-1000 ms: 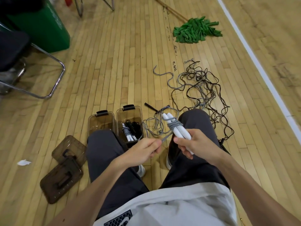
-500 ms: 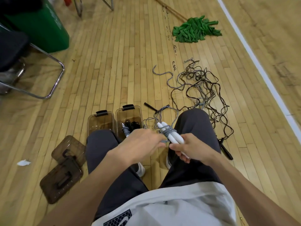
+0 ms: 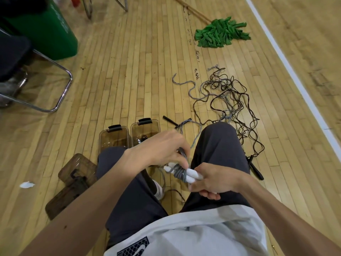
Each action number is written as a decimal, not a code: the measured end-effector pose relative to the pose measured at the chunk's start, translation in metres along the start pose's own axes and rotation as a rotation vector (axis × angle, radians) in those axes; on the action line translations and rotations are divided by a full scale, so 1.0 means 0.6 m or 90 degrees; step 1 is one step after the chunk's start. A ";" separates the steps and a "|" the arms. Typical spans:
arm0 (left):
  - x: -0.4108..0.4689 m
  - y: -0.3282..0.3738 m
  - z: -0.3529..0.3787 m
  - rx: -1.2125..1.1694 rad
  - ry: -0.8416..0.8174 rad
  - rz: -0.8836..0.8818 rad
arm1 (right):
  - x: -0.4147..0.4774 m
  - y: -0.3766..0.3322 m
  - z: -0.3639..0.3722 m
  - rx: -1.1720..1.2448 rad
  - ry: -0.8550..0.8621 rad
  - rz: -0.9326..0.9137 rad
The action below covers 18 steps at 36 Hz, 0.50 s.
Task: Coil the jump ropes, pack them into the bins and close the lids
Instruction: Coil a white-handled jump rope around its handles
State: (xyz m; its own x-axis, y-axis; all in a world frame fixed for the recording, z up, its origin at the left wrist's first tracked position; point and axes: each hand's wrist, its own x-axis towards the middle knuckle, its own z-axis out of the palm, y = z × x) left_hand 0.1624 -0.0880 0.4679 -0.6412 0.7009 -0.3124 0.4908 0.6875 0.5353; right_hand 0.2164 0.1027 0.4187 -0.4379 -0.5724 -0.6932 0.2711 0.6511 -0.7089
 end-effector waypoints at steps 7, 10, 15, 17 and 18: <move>0.006 -0.003 -0.003 -0.205 -0.042 -0.027 | -0.017 -0.009 -0.002 -0.058 -0.062 -0.047; 0.005 -0.010 0.003 -0.303 -0.068 -0.036 | -0.025 -0.011 0.000 -0.069 -0.079 -0.060; 0.003 -0.025 0.024 -0.434 -0.088 -0.032 | -0.032 -0.016 0.007 -0.049 -0.080 -0.086; 0.000 -0.032 0.034 -0.479 -0.075 -0.029 | -0.033 -0.014 0.010 -0.016 -0.071 -0.108; -0.001 -0.036 0.039 -0.495 -0.060 -0.026 | -0.033 -0.013 0.012 0.004 -0.065 -0.121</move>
State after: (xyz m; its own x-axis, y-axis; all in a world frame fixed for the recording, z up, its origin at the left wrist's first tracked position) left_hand 0.1660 -0.0986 0.4383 -0.5796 0.7152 -0.3907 -0.1091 0.4070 0.9069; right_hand 0.2293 0.1051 0.4368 -0.3923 -0.7325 -0.5564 0.1976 0.5237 -0.8287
